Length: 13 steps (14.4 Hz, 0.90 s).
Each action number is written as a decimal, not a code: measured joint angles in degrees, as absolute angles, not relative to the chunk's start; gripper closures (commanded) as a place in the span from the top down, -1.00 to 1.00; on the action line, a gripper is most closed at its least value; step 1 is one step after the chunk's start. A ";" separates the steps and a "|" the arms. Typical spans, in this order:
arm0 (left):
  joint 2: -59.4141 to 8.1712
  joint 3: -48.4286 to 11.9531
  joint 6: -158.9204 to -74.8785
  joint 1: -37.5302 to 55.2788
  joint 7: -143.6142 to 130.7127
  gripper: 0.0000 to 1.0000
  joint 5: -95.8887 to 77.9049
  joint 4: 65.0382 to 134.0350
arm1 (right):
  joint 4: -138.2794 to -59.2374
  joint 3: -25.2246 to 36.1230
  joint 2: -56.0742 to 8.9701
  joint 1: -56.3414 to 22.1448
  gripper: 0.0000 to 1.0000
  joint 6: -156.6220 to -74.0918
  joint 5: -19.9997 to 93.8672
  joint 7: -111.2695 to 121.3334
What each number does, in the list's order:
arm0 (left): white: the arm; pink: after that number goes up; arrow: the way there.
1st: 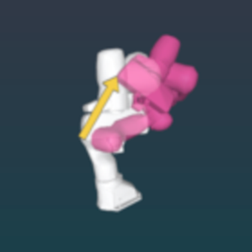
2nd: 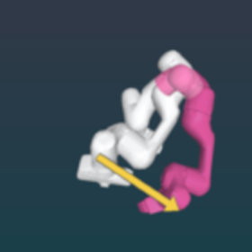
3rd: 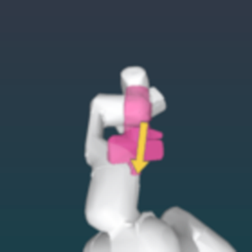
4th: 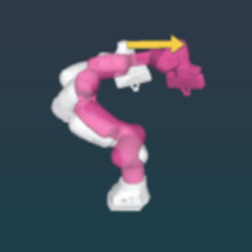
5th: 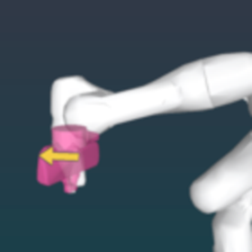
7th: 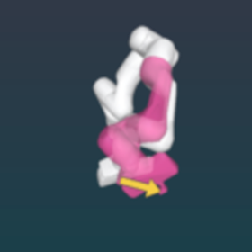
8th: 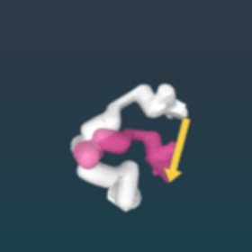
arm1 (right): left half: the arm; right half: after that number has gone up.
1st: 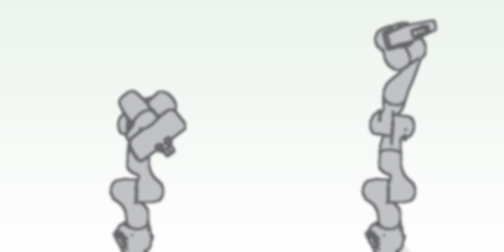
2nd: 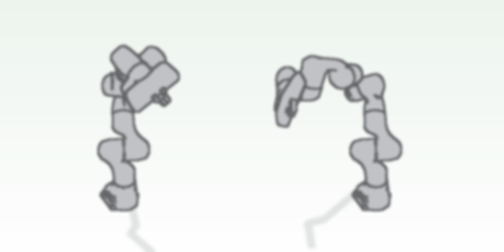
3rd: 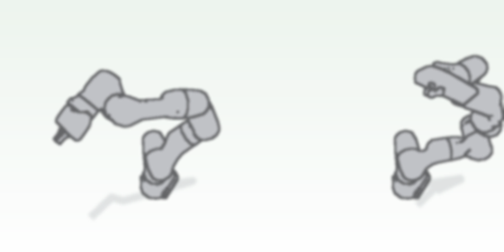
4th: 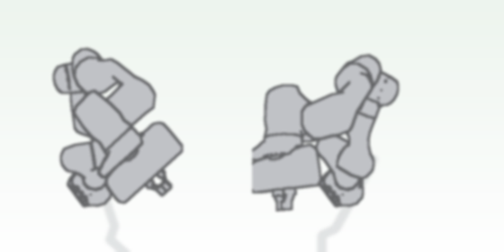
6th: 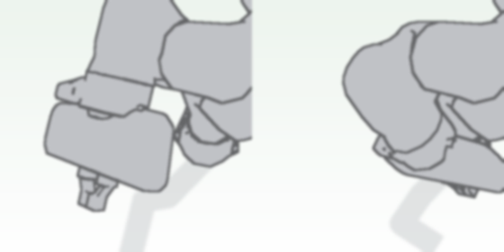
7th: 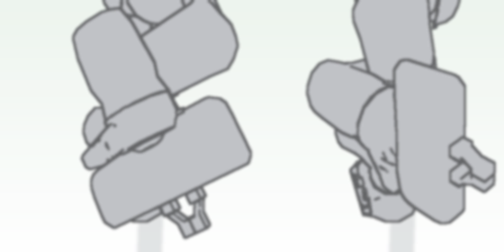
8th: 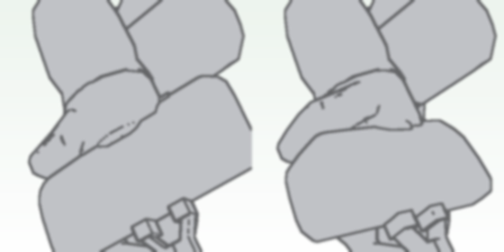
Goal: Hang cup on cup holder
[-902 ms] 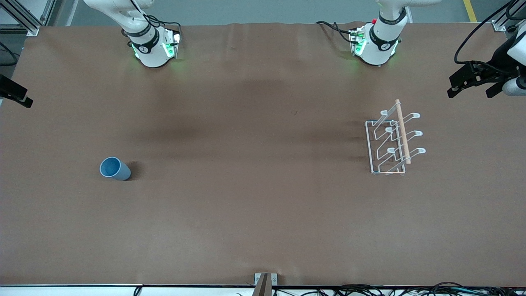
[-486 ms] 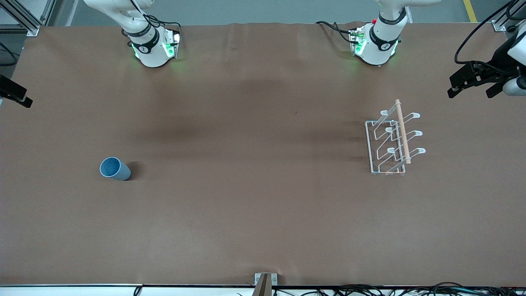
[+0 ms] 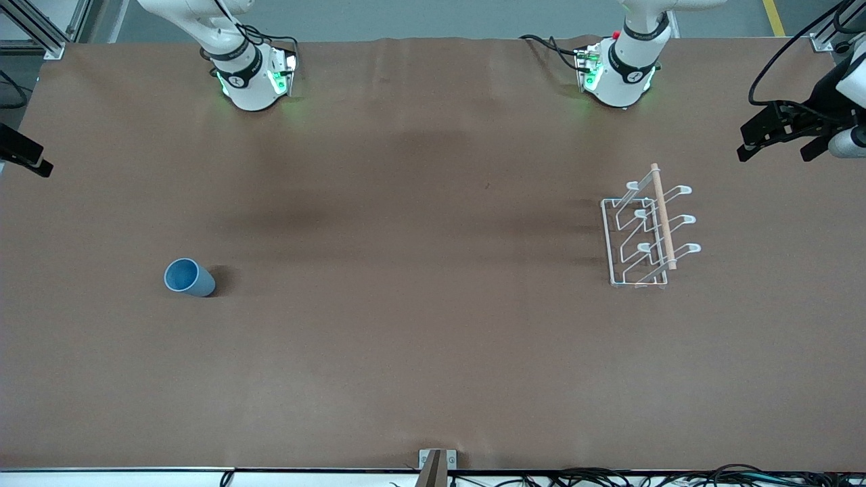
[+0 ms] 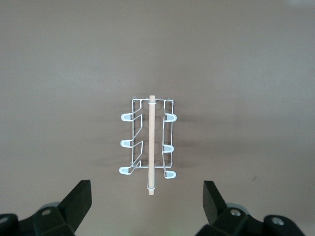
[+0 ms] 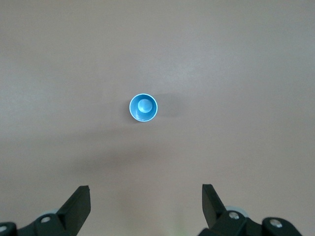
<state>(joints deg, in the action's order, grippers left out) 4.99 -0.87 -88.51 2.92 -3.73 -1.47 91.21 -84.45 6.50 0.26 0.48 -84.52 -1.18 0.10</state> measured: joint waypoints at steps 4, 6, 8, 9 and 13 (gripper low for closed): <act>4.90 -0.86 -88.51 2.92 -3.73 1.00 -1.47 91.23 | -84.45 6.50 0.26 0.48 1.00 -84.49 -1.18 0.10; 4.88 -0.86 -88.51 2.92 -3.73 1.00 -1.47 91.25 | -84.45 6.50 0.25 0.48 1.00 -84.49 -1.18 0.10; 4.85 -0.86 -88.51 2.91 -3.73 1.00 -1.47 91.25 | -84.45 6.51 0.24 0.49 1.00 -84.49 -1.18 0.10; 4.85 -0.86 -88.51 2.92 -3.73 1.00 -1.47 91.25 | -84.45 6.55 0.21 0.49 1.00 -84.42 -1.18 0.10; 4.71 -0.86 -88.51 2.90 -3.73 1.00 -1.47 91.26 | -85.12 7.07 -0.21 1.26 1.00 -83.60 -1.18 2.78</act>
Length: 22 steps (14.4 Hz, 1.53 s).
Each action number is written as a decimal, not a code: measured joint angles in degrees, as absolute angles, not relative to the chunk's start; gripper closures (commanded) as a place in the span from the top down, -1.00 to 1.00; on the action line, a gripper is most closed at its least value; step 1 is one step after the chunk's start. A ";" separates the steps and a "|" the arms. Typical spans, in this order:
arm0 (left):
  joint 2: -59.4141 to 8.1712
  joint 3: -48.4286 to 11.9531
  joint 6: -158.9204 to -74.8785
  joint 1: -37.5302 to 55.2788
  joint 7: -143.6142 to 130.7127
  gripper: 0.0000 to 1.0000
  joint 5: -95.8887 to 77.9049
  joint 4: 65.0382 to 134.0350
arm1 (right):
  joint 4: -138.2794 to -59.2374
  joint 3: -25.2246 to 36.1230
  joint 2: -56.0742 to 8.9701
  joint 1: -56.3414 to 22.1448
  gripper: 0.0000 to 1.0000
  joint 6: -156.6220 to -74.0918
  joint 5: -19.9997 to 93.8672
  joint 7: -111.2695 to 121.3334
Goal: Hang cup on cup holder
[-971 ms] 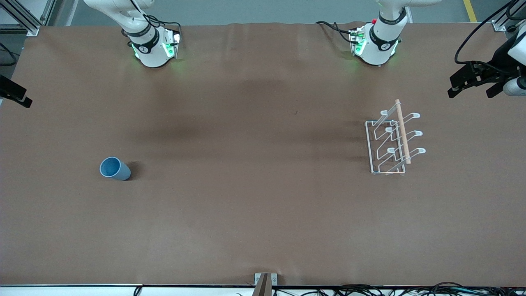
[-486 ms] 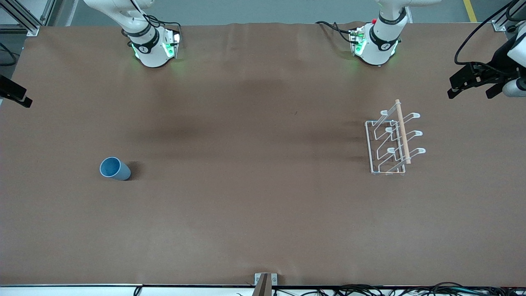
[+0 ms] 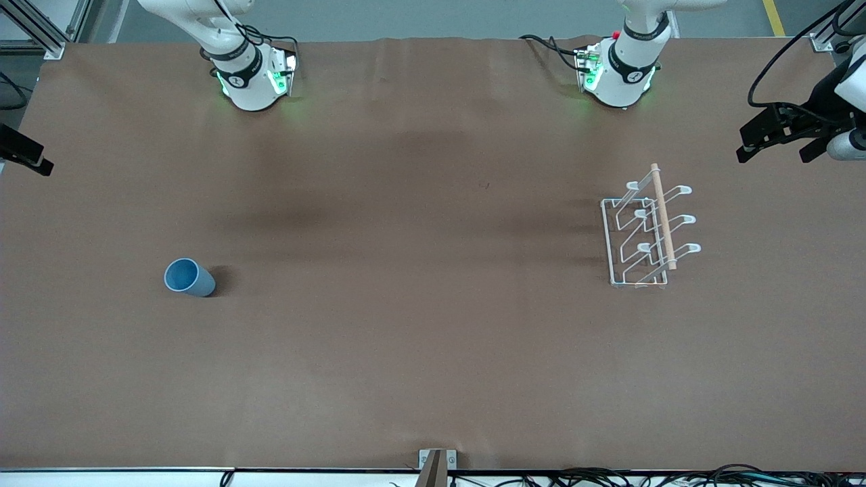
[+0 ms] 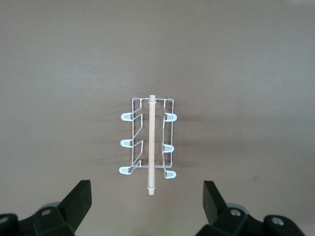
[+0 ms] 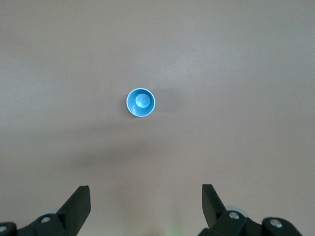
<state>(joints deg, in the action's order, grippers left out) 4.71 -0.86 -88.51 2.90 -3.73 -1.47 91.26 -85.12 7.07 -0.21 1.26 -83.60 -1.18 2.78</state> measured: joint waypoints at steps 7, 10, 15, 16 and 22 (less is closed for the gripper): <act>4.31 -0.85 -88.51 2.90 -3.73 1.00 -1.47 91.32 | -98.99 6.68 -3.63 1.10 1.00 -99.03 -1.13 4.97; 4.25 -0.85 -88.51 2.90 -3.73 1.00 -1.47 91.32 | -105.00 6.51 -7.03 0.47 1.00 -107.97 -1.14 5.00; 4.24 -0.85 -88.51 2.90 -3.73 1.00 -1.47 91.32 | -113.04 6.88 -13.56 1.21 1.00 -125.69 -1.14 8.36; 4.24 -0.85 -88.51 2.91 -3.73 1.00 -1.47 91.33 | -114.59 6.92 -14.60 1.38 1.00 -128.66 -1.14 8.58; 4.24 -0.85 -88.51 2.92 -3.73 1.00 -1.47 91.31 | -116.28 6.86 -20.16 1.49 1.00 -136.46 -1.14 8.77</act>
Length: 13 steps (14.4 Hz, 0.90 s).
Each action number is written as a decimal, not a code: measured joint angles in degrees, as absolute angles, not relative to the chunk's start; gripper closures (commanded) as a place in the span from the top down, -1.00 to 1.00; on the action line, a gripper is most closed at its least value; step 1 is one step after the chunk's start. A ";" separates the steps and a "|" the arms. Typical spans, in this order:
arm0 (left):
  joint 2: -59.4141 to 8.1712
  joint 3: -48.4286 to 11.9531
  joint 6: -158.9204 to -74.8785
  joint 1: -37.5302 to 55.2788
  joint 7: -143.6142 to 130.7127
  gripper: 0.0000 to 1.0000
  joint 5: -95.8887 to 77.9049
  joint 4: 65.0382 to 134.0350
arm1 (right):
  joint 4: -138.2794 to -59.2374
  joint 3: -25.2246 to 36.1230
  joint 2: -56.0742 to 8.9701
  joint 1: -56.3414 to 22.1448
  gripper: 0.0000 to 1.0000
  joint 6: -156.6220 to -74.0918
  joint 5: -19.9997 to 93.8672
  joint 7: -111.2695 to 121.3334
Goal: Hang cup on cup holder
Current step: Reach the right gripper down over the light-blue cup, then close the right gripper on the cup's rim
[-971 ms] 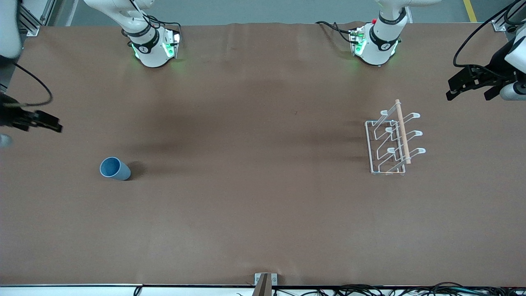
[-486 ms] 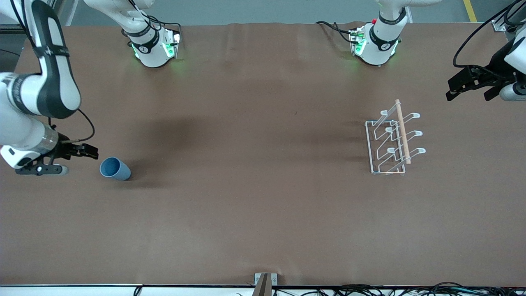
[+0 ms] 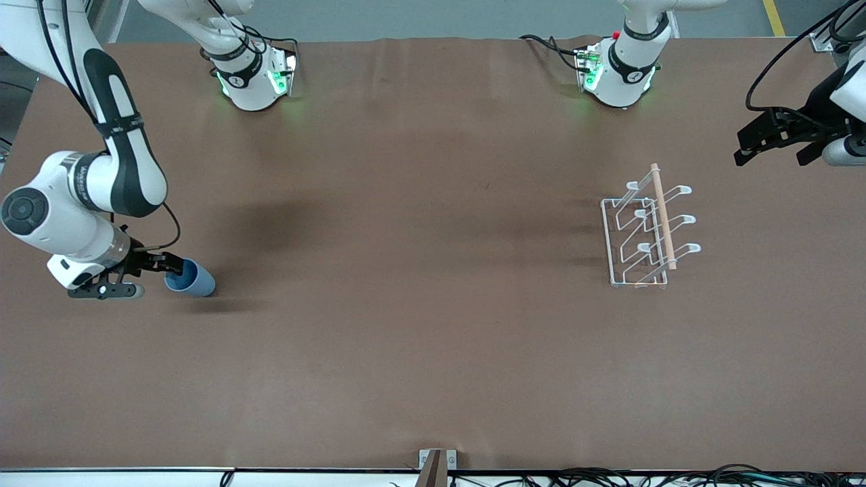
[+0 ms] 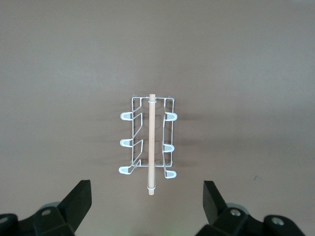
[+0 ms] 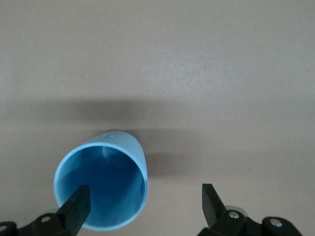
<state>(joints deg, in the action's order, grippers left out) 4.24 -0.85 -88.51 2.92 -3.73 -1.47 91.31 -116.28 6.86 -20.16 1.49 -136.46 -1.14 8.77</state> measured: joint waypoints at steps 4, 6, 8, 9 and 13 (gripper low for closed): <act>4.24 -0.86 -88.51 2.92 -3.73 1.00 -1.47 91.31 | -118.25 6.78 -23.26 1.49 0.85 -143.07 -1.14 8.84; 4.24 -0.86 -88.51 2.92 -3.73 1.00 -1.47 91.31 | -119.07 6.67 -23.73 1.49 0.70 -144.17 -1.14 8.84; 4.24 -0.86 -88.51 2.92 -3.73 1.00 -1.47 91.31 | -119.09 6.59 -23.70 1.48 0.48 -144.18 -1.14 8.84; 4.24 -0.86 -88.51 2.92 -3.73 1.00 -1.47 91.31 | -119.08 6.51 -23.68 1.48 0.37 -144.15 -1.13 8.85; 4.02 -0.86 -88.51 2.92 -3.73 1.00 -1.47 91.34 | -118.89 6.15 -23.59 1.48 -0.18 -143.77 -1.04 8.83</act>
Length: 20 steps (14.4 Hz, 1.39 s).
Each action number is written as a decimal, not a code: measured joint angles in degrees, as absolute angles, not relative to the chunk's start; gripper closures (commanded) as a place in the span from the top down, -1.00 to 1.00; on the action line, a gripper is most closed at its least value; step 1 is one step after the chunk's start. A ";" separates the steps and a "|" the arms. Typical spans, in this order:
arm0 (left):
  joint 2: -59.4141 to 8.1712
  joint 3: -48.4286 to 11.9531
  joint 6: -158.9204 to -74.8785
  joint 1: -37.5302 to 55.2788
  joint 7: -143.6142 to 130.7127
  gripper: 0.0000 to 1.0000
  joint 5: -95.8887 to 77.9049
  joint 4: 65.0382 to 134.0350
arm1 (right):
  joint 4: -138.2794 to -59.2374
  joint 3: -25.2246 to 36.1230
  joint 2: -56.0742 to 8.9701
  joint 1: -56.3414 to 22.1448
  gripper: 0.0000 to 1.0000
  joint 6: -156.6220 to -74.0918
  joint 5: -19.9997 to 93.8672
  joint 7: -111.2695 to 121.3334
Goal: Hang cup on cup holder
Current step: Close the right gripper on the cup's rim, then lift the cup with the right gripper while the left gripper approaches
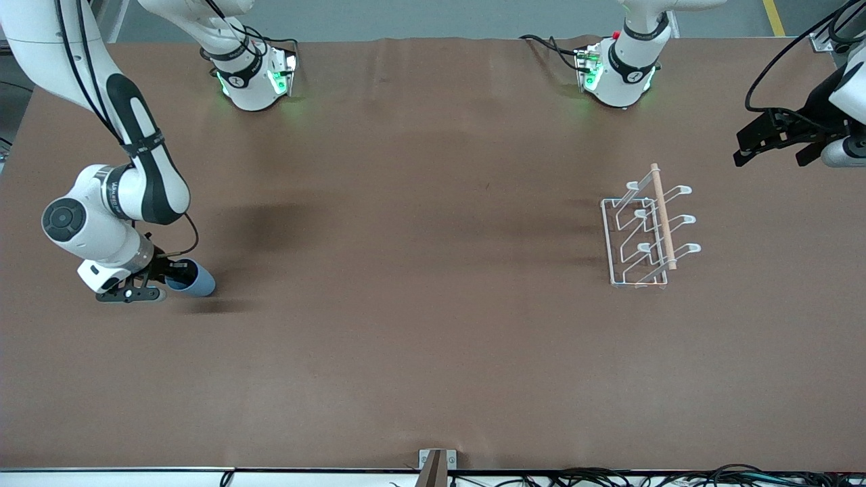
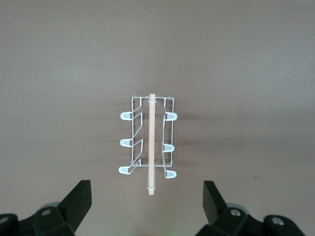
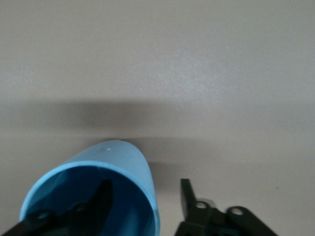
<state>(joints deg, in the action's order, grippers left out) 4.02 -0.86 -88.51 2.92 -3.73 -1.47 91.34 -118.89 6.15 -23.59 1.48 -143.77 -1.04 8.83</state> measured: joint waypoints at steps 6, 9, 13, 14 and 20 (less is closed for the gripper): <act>3.50 -0.86 -88.51 2.92 -3.73 1.00 -1.47 91.34 | -115.55 6.10 -23.07 1.49 -1.00 -138.51 3.26 8.83; 3.33 -0.88 -88.51 2.94 -3.73 1.00 -1.47 91.34 | -114.40 6.09 -22.90 1.49 -1.00 -137.64 3.38 8.83; 3.31 -0.90 -88.51 2.99 -3.73 1.00 -1.47 91.34 | -112.04 5.92 -20.58 1.30 -0.99 -130.75 6.40 8.81; 3.30 -0.92 -88.51 3.00 -3.73 1.00 -1.46 91.34 | -111.05 5.86 -19.14 1.18 -0.99 -128.08 7.93 8.81; 3.27 -0.93 -88.55 2.99 -3.73 1.00 -1.47 91.33 | -109.56 4.53 -8.56 -2.29 -0.99 -114.29 23.67 8.86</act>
